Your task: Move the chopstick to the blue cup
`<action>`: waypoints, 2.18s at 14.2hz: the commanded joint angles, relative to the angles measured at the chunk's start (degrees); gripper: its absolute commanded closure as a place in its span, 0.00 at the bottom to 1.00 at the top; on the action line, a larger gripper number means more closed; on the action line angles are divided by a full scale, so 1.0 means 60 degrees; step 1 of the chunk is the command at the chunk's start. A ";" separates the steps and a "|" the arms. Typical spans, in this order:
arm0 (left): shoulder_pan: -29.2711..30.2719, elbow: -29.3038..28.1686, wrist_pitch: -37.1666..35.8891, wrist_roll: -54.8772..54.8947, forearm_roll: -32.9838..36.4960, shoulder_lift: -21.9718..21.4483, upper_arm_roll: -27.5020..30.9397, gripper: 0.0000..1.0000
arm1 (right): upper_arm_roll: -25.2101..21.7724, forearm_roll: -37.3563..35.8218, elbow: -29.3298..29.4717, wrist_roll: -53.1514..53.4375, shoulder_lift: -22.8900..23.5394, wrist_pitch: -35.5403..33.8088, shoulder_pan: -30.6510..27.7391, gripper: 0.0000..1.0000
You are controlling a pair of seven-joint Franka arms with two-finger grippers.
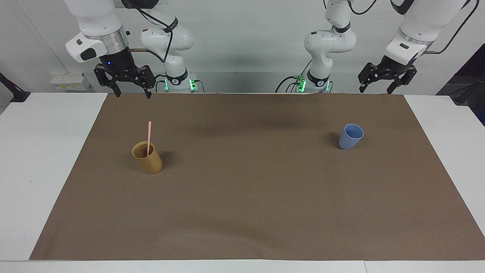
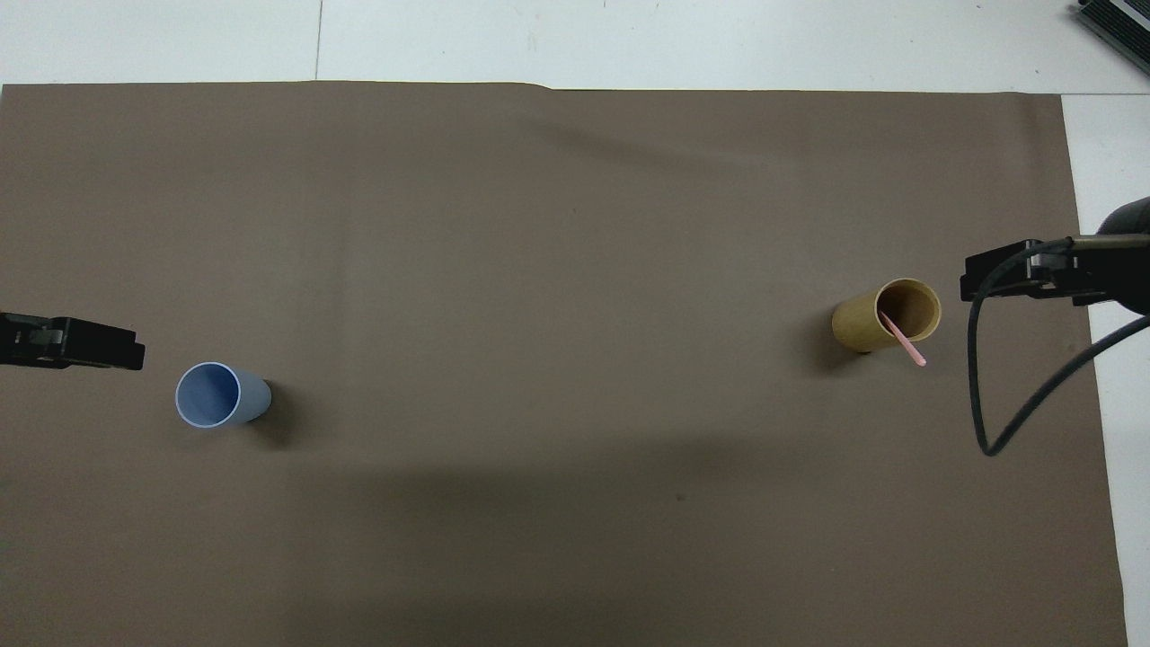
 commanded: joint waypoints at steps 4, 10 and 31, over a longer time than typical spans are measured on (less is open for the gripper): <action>-0.0116 0.0112 -0.0222 -0.0125 0.0187 -0.0005 0.0062 0.00 | 0.0037 0.0182 -0.0050 0.0079 -0.0087 -0.0033 -0.0124 0.00; 0.0147 -0.1408 0.0332 -0.0067 0.0187 -0.0575 0.0165 0.00 | 0.0037 0.0182 -0.0050 0.0079 -0.0087 -0.0047 -0.0124 0.00; 0.1422 -0.7418 0.7176 0.1134 0.0202 -0.0767 0.0165 0.50 | 0.0037 0.0182 -0.0064 0.0079 -0.0087 -0.0047 -0.0124 0.00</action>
